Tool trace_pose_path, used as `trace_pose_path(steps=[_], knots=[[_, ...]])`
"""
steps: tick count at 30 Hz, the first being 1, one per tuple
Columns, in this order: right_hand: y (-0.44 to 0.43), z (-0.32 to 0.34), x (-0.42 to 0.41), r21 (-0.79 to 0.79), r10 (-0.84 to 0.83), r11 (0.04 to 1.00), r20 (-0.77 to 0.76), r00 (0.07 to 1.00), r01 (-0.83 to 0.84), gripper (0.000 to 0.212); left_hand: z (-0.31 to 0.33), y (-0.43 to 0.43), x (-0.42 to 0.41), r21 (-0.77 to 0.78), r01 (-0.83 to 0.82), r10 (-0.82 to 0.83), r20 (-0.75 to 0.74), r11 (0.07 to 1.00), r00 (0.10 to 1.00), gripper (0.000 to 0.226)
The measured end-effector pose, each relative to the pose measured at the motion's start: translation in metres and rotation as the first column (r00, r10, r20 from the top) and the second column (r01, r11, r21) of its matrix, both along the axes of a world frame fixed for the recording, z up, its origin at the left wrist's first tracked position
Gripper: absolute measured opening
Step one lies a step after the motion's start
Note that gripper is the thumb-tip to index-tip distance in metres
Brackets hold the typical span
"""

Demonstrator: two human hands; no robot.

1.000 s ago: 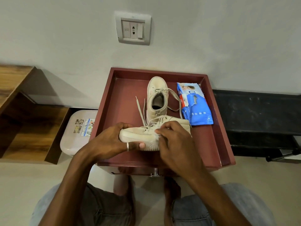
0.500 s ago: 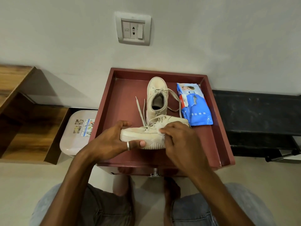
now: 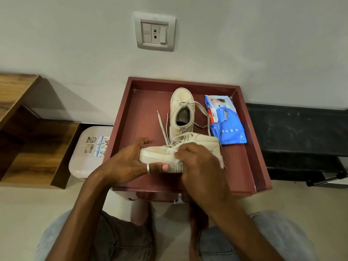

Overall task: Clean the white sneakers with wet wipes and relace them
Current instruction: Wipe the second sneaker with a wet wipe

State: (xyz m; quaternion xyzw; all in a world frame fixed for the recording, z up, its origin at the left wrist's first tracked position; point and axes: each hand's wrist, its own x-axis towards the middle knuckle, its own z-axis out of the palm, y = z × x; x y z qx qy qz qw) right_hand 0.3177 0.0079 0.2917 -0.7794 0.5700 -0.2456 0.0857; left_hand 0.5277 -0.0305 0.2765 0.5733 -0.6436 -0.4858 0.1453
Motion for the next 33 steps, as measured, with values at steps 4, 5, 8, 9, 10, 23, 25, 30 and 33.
trace_pose_path(steps=[4,5,8,9,10,23,25,30,33], knots=[[-0.006,0.001,-0.010,0.047,0.111,0.992,0.065,0.992,-0.114,0.031,0.002,0.003,-0.002,-0.022,0.009,-0.009,0.004,1.000,1.000,0.123],[-0.010,0.003,-0.023,0.049,0.067,0.996,0.079,0.995,-0.071,0.031,0.003,0.003,-0.004,-0.032,-0.020,0.019,-0.013,0.999,1.000,0.120],[-0.015,0.012,-0.043,0.058,-0.036,0.998,0.112,0.993,0.029,0.027,0.005,0.002,-0.009,-0.068,-0.108,0.104,-0.064,0.992,0.993,0.127],[-0.013,0.015,-0.038,0.052,-0.025,0.998,0.123,0.992,0.019,0.026,0.005,0.002,-0.011,-0.078,-0.129,0.123,-0.081,0.989,0.989,0.132],[-0.010,0.017,-0.028,0.045,0.004,0.999,0.126,0.992,-0.010,0.025,0.005,0.002,-0.012,-0.090,-0.146,0.137,-0.099,0.985,0.986,0.137],[-0.017,0.047,-0.019,0.190,0.062,0.978,0.151,0.987,-0.090,0.022,0.003,0.016,-0.034,-0.214,-0.340,0.276,-0.278,0.916,0.920,0.148],[-0.014,0.048,-0.008,0.158,0.055,0.984,0.181,0.982,-0.085,0.025,0.002,0.018,-0.037,-0.246,-0.340,0.265,-0.292,0.908,0.919,0.147],[-0.012,0.050,0.027,0.052,0.004,0.998,0.274,0.962,-0.019,0.027,-0.004,0.024,-0.042,-0.355,-0.323,0.214,-0.313,0.877,0.925,0.126],[-0.010,0.060,0.023,0.071,0.028,0.997,0.177,0.984,-0.041,0.020,-0.005,0.025,-0.043,-0.393,-0.312,0.190,-0.319,0.865,0.929,0.126]])
